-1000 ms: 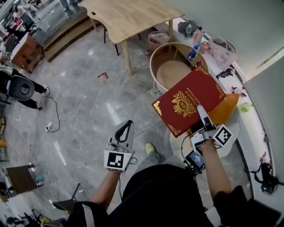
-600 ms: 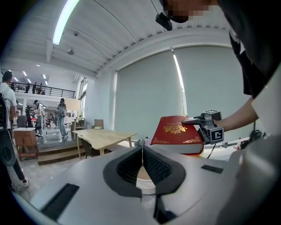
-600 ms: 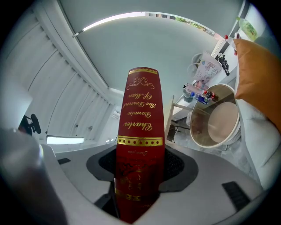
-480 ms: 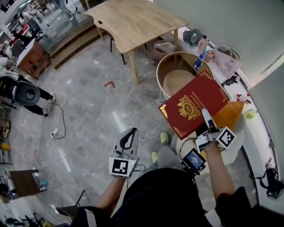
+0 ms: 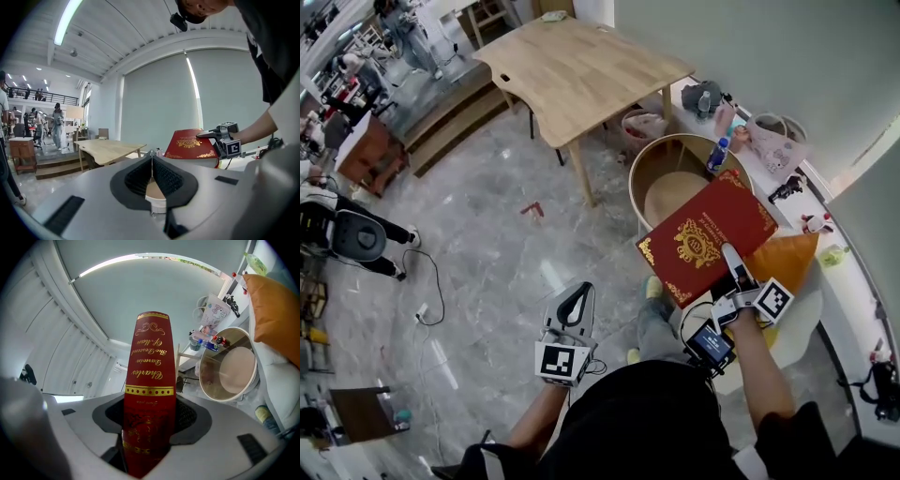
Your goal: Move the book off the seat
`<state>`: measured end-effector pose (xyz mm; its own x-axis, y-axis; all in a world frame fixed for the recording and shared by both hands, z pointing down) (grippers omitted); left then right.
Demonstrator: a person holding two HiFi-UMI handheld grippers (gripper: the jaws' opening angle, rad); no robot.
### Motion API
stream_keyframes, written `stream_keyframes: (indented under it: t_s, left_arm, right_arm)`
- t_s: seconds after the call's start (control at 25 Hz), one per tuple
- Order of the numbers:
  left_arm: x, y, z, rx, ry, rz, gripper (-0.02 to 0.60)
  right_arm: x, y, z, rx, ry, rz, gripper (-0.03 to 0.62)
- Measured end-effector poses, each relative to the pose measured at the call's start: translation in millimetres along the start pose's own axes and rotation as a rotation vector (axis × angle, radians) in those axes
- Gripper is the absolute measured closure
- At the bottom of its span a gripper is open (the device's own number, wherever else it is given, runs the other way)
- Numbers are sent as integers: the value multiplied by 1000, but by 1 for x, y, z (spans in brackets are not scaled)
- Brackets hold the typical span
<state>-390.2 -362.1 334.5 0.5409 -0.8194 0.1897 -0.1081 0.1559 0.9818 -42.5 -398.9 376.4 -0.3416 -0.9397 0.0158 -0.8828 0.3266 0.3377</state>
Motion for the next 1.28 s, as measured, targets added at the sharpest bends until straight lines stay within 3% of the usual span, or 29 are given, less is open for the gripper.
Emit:
stream_keyframes:
  t_s: [1.04,1.28]
  left_arm:
    - [287,-34,93,49,62,151,566]
    - [329,-30,100,71,95,173,566]
  right_arm:
    - [230,-125,-126,52,139,60,347]
    - [257,-134,-170,16,235,108,347]
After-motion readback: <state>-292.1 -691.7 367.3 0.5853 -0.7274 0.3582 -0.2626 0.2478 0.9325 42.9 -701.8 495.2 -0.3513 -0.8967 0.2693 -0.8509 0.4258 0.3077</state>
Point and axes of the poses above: the fingertips, and each gripper's own axes: x forward along the fingers, z to its left, y out of its underside, the point moved 5 cm from there along -x, backward along the fingers, and after that the axes turned 2 degrees about -x, right-handed, at the moved point
